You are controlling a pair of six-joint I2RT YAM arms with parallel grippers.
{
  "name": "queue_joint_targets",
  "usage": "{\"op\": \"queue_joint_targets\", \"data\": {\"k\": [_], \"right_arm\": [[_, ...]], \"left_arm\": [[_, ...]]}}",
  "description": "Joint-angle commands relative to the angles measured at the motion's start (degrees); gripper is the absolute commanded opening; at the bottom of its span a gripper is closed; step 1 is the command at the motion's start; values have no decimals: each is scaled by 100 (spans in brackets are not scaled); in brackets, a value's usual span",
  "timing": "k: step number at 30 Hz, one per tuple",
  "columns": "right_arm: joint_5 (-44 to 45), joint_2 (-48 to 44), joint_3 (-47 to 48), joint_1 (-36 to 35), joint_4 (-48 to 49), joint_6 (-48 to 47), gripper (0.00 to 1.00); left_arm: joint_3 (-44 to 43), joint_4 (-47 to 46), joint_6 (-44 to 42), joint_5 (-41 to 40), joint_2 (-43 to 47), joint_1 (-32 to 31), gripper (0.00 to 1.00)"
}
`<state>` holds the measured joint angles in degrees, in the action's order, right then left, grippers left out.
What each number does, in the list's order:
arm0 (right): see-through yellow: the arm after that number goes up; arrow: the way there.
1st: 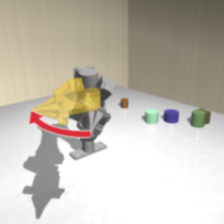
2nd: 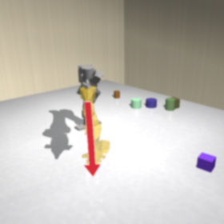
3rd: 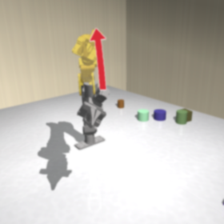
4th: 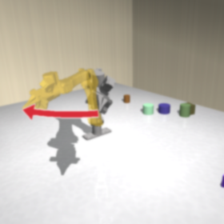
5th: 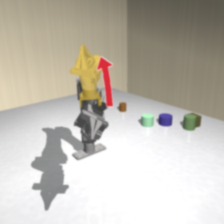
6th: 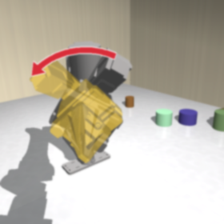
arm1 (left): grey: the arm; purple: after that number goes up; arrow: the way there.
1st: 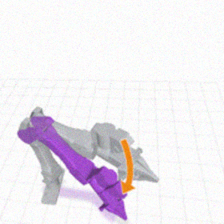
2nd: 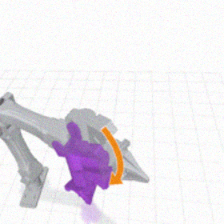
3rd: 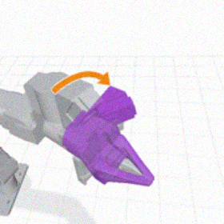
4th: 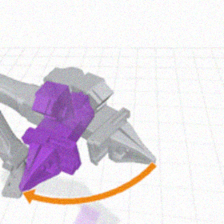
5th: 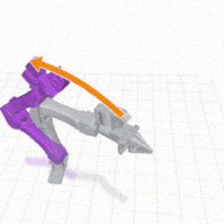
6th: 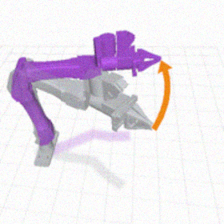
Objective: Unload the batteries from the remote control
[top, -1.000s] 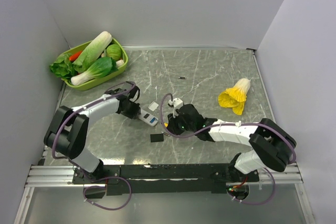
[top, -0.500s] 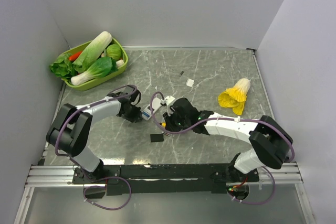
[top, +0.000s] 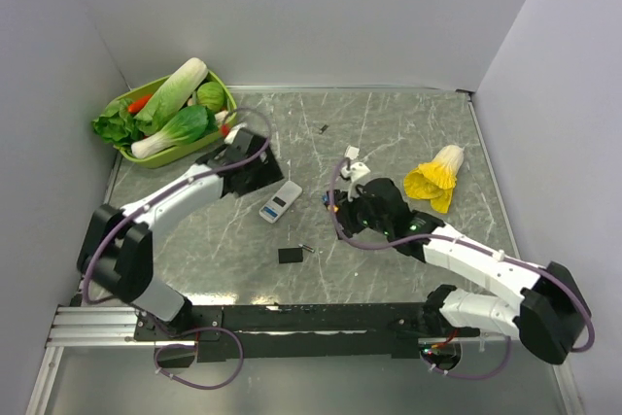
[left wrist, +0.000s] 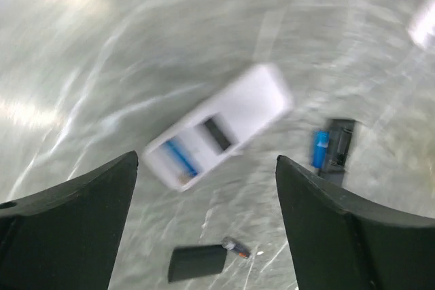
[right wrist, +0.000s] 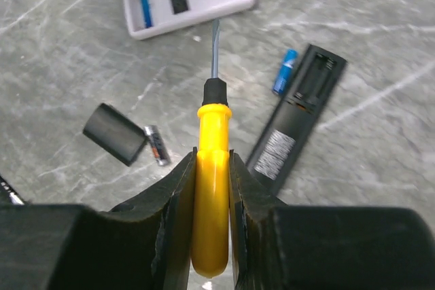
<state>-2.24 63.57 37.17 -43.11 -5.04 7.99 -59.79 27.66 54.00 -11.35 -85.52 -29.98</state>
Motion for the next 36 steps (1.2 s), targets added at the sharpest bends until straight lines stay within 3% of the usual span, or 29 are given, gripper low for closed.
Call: {"op": "queue_joint_targets", "data": {"k": [1, 7, 11, 16, 20, 23, 26, 31, 36], "right_arm": [[215, -608, -411, 320, 99, 115, 0], [488, -1399, -711, 549, 100, 150, 0], [488, -1496, -790, 593, 64, 159, 0], [120, -1698, -992, 594, 362, 361, 0], [-101, -1980, -1062, 585, 346, 405, 0], [-198, -2217, -1115, 594, 372, 423, 0], [-242, -2323, -1150, 585, 424, 370, 0], [-381, -2209, -1115, 594, 477, 387, 0], [-681, -2288, -1142, 585, 680, 476, 0]], "left_arm": [[-1347, 282, -2120, 20, -919, -412, 89], [-1807, 301, -3280, 652, -1431, -571, 92], [-2098, 521, -3457, 118, -1740, -615, 94], [-3008, -233, -3326, -912, -2319, -483, 88], [-4530, -76, -2914, -272, -3285, -18, 68], [-5147, -548, -2457, 466, -3726, 404, 61], [-5324, -945, -2253, 933, -3867, 668, 61], [-5684, -1728, -2639, 529, -4236, 712, 75], [-6263, -2262, -2000, 1187, -5096, 941, 68]]}}
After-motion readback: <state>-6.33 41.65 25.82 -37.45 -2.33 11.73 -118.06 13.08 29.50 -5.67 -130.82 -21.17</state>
